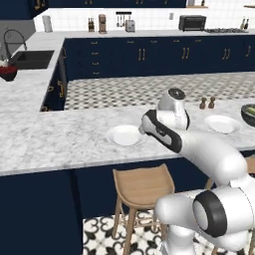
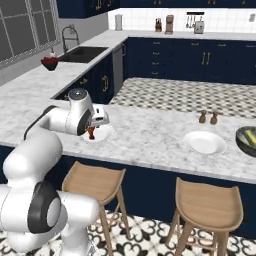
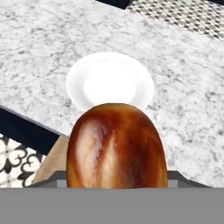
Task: Pick the chicken drumstick and corn from their plates and place them in the bowl. Then put the bowl in the fridge.
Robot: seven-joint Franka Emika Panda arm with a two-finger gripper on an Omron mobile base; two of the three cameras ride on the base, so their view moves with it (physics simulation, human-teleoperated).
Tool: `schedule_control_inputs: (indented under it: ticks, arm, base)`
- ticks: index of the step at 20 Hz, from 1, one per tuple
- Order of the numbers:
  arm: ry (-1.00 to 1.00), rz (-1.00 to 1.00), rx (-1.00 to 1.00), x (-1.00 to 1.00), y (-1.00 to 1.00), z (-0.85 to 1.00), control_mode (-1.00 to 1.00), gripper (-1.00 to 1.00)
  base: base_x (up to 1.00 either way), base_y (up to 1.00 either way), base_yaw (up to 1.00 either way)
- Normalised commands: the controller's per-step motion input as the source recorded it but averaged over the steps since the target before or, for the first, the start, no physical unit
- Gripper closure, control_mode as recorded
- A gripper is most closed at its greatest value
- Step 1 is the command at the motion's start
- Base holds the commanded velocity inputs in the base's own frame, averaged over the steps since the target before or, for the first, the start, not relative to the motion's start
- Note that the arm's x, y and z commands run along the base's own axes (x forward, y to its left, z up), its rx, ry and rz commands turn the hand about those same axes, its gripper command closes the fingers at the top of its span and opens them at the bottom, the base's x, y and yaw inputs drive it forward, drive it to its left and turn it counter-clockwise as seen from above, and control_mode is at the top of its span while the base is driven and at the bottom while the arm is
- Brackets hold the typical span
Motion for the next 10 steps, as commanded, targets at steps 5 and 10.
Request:
schedule_control_inputs:
  ticks: [5,10]
  arm:
    - [0.00,0.00,0.00,0.00,0.00,0.00,1.00,1.00]
    - [0.00,0.00,0.00,0.00,0.00,0.00,1.00,1.00]
  base:
    - [-0.89,-1.00,0.00]
    - [-0.55,-1.00,0.00]
